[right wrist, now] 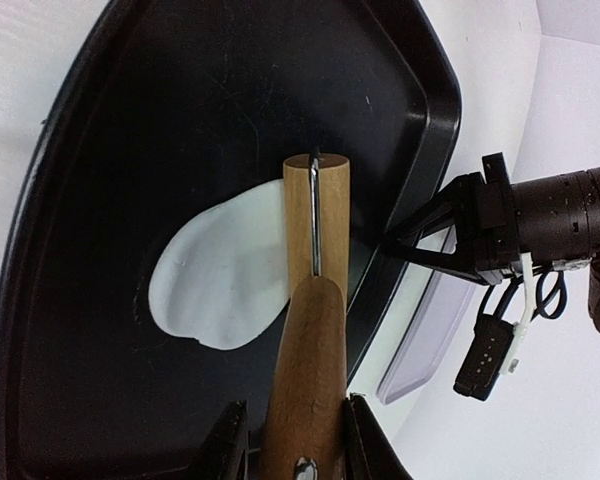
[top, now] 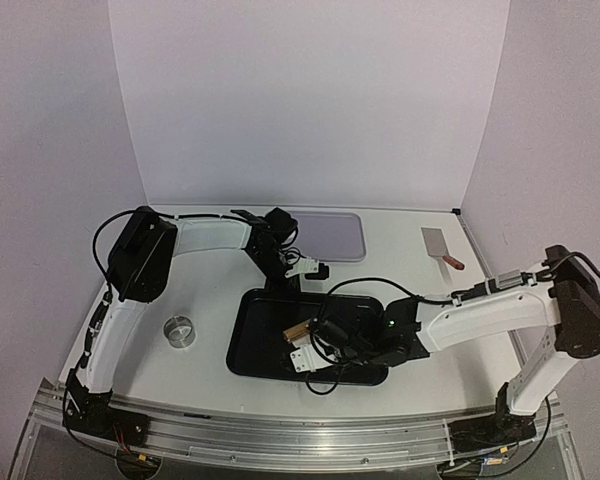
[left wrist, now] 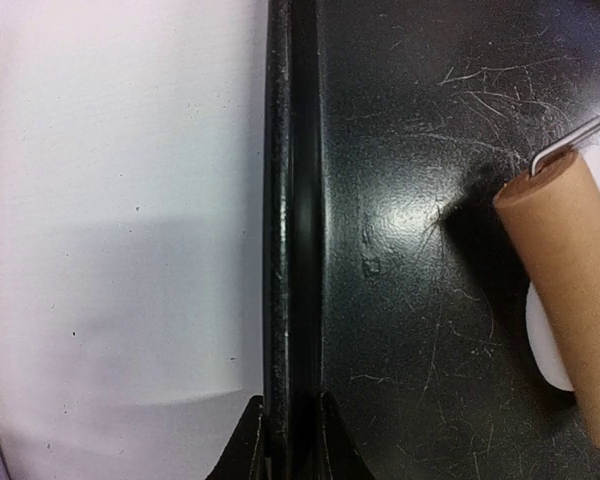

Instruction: Roll out the dumpling wrappers from the dough

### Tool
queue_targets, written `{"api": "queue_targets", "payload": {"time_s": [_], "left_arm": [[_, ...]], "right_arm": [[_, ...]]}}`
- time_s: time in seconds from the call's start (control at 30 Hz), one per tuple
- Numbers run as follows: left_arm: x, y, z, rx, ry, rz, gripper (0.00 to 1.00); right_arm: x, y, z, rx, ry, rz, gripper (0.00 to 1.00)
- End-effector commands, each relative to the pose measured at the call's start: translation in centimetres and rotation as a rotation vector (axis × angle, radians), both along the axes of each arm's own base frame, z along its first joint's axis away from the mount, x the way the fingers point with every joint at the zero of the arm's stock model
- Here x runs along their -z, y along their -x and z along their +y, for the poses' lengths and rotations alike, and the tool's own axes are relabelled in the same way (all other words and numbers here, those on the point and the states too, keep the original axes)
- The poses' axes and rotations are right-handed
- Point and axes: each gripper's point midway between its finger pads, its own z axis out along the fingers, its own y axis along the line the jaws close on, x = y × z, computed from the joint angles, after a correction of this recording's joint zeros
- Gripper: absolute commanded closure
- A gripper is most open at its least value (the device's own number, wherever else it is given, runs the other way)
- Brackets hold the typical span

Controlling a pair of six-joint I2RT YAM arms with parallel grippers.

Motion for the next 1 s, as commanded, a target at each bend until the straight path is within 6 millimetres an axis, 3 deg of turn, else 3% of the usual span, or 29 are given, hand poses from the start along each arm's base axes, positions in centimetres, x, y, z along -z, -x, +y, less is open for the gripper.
{"api": "queue_targets", "payload": {"time_s": [0.0,0.13,0.23,0.5,0.8,0.9,0.97], "left_arm": [[4.2,-1.4,2.6,-0.034,-0.145,-0.055,1.00],[4.3,-1.5,2.6,-0.041,-0.140,-0.050,1.00],[4.3,-1.4,2.8,-0.042,-0.143,-0.044,1.00],[4.1,-1.6,3.0,-0.041,-0.147,-0.053,1.00],[4.2,-1.7,2.8,-0.046,-0.143,-0.051,1.00],[4.1,-1.6,2.8,-0.048,-0.140,-0.048,1.00],[4.2,-1.6,2.9,-0.050,-0.142,-0.046,1.00]], "right_arm": [[8.2,8.8,-11.0,-0.058,0.415,0.391,1.00],[7.6,9.8,-12.8,-0.033,0.450,0.403,1.00],[7.8,9.9,-12.9,-0.061,0.468,0.409,1.00],[9.1,6.7,-8.2,-0.081,0.408,0.386,1.00],[7.2,10.1,-12.7,-0.024,0.411,0.433,1.00],[7.6,9.6,-12.7,-0.057,0.444,0.423,1.00],[8.2,8.7,-11.4,-0.060,0.434,0.436,1.00]]}}
